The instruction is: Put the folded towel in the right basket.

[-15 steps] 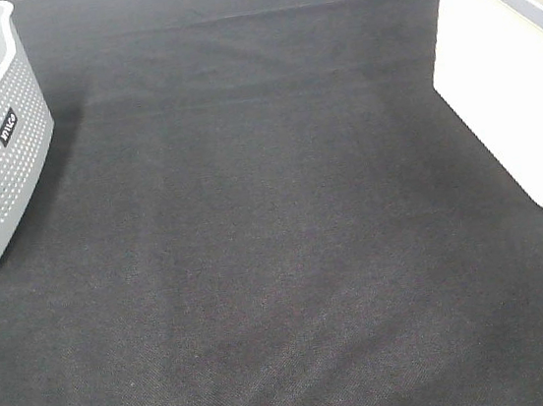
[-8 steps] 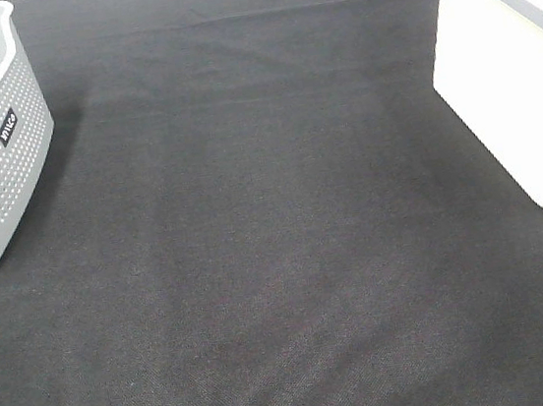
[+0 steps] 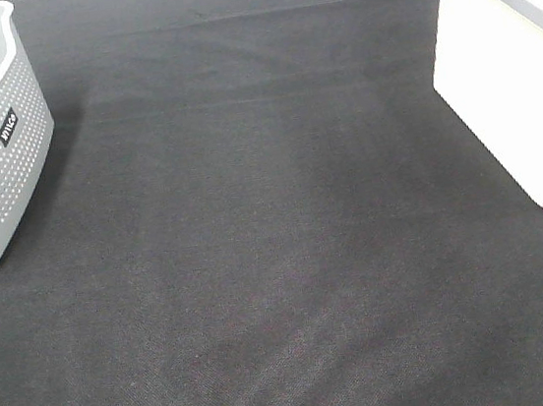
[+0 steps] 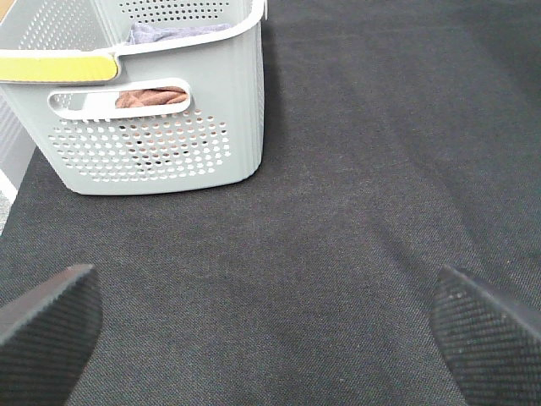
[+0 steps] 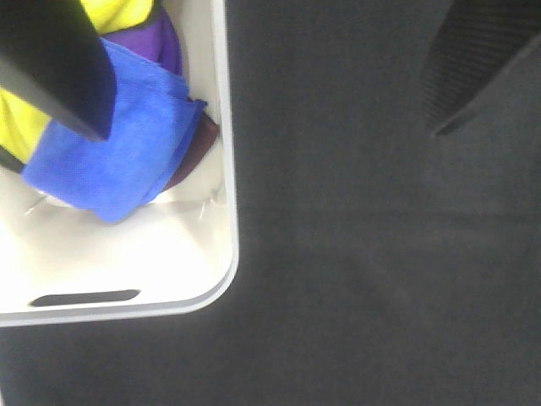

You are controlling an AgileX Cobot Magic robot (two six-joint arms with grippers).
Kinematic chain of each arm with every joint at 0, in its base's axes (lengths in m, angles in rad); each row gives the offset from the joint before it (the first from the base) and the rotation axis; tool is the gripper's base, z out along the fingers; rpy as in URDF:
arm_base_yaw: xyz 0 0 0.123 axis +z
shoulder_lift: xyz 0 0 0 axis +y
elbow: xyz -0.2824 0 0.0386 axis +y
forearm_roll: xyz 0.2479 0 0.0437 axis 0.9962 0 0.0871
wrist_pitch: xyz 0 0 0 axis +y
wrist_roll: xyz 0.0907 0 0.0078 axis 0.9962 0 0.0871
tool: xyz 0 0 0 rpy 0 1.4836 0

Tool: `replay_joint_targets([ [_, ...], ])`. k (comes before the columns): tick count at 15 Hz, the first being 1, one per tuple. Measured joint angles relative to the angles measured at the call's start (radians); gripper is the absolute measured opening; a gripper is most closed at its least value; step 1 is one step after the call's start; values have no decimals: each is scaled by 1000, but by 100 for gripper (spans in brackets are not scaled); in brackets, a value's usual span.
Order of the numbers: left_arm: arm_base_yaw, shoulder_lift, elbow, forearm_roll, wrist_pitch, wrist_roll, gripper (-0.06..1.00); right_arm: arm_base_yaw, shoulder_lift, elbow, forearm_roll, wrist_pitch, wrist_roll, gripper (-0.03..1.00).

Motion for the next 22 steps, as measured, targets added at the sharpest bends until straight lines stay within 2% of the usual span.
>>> replay_joint_targets([
  [1, 0, 0, 0, 0, 0, 0, 99, 0, -40, 18, -12, -1, 17, 94],
  [4, 0, 0, 0, 0, 0, 0, 99, -1, -291, 277, -48, -3, 23, 94],
  [7, 0, 0, 0, 0, 0, 0, 99, -1, -608, 698, -119, -8, 42, 94],
  [10, 0, 0, 0, 0, 0, 0, 99, -1, -993, 1161, -119, -51, 44, 94],
  [12, 0, 0, 0, 0, 0, 0, 99, -1, -1235, 1369, -119, -65, 44, 94],
  [16, 0, 0, 0, 0, 0, 0, 99, -1, -1594, 1610, -141, -70, 44, 94],
  [22, 0, 0, 0, 0, 0, 0, 99, -1, -1866, 1835, -167, -72, 44, 94],
])
